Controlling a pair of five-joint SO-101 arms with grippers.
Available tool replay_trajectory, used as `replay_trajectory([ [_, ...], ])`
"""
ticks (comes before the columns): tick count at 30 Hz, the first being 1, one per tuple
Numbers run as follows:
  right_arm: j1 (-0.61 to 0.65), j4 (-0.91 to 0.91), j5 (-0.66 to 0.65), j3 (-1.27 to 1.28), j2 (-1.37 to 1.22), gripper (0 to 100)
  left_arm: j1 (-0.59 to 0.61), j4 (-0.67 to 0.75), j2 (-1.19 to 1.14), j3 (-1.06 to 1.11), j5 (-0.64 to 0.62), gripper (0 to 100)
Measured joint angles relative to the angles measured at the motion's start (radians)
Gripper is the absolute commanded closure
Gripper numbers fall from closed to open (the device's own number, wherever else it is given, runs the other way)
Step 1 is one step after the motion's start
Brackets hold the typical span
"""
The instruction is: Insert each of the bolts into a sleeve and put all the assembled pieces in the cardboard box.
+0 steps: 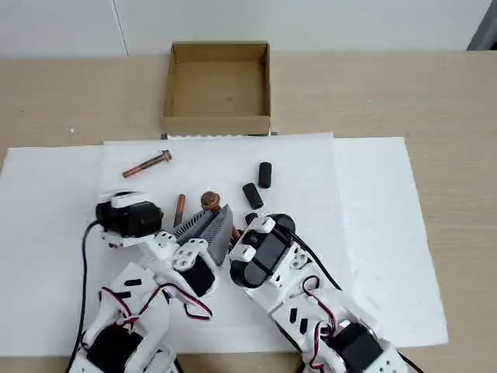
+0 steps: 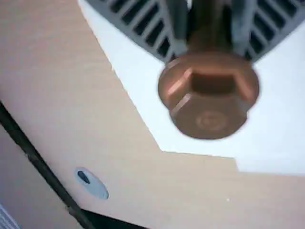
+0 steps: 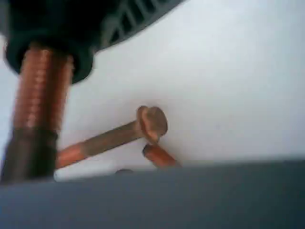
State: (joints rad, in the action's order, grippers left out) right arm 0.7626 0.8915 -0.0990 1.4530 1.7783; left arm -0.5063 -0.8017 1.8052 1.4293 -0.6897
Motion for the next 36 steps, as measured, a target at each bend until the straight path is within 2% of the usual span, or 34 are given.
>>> replay_trajectory([
  [9, 0.0, 0.0, -0.002, 0.003, -0.003, 99.5, -0.018, -0.002, 0.006, 0.044, 0.0, 100],
  [14, 0.003, -0.009, -0.023, 0.003, -0.003, 99.5, -0.083, -0.103, 0.002, 0.046, 0.018, 100],
  [18, 0.003, -0.026, -0.025, 0.005, -0.005, 99.5, -0.091, -0.127, 0.009, 0.038, 0.021, 99],
  [25, 0.002, -0.031, -0.025, 0.005, -0.005, 99.5, -0.086, -0.137, 0.009, 0.029, 0.051, 77],
  [36, -0.002, -0.044, -0.029, 0.002, -0.002, 99.5, 0.008, -0.161, 0.0, -0.031, 0.101, 77],
])
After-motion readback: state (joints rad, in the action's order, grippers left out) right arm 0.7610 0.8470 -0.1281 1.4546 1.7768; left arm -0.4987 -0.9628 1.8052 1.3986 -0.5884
